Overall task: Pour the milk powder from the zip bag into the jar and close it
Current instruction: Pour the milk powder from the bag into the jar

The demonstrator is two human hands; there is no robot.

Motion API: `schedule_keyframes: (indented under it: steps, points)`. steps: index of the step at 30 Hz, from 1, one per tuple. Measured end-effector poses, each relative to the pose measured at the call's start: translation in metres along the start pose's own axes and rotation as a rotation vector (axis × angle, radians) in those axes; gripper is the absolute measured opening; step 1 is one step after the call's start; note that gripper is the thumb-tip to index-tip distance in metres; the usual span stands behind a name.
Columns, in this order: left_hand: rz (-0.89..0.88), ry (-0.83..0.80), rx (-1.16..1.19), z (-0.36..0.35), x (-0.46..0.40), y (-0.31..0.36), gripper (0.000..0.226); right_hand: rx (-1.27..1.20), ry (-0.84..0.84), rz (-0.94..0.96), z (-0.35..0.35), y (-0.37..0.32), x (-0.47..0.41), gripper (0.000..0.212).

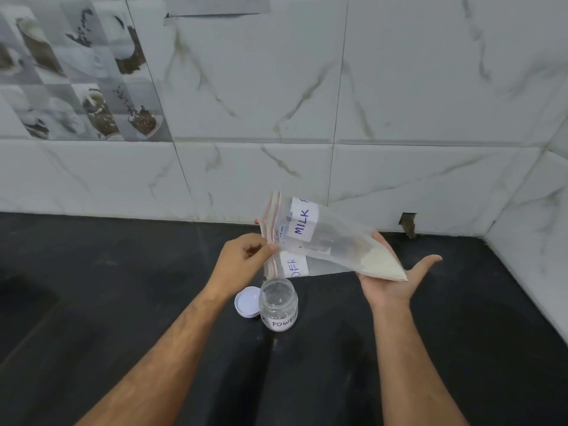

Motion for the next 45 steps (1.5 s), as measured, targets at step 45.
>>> schedule_keyframes:
  steps: [45]
  points:
    - [0.351,0.023,0.254,-0.018,0.033,-0.096,0.044,0.753,0.080,-0.092,-0.066,-0.010,-0.021,0.099]
Point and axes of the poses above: each hand's wrist, its own x-axis away from the middle knuckle, its own z-axis out of the back of the hand, y = z × x, the point moved 3 cm from there along -x, towards the middle knuckle, and after that the axes turned 6 degrees about x, right-handed, at the moved point
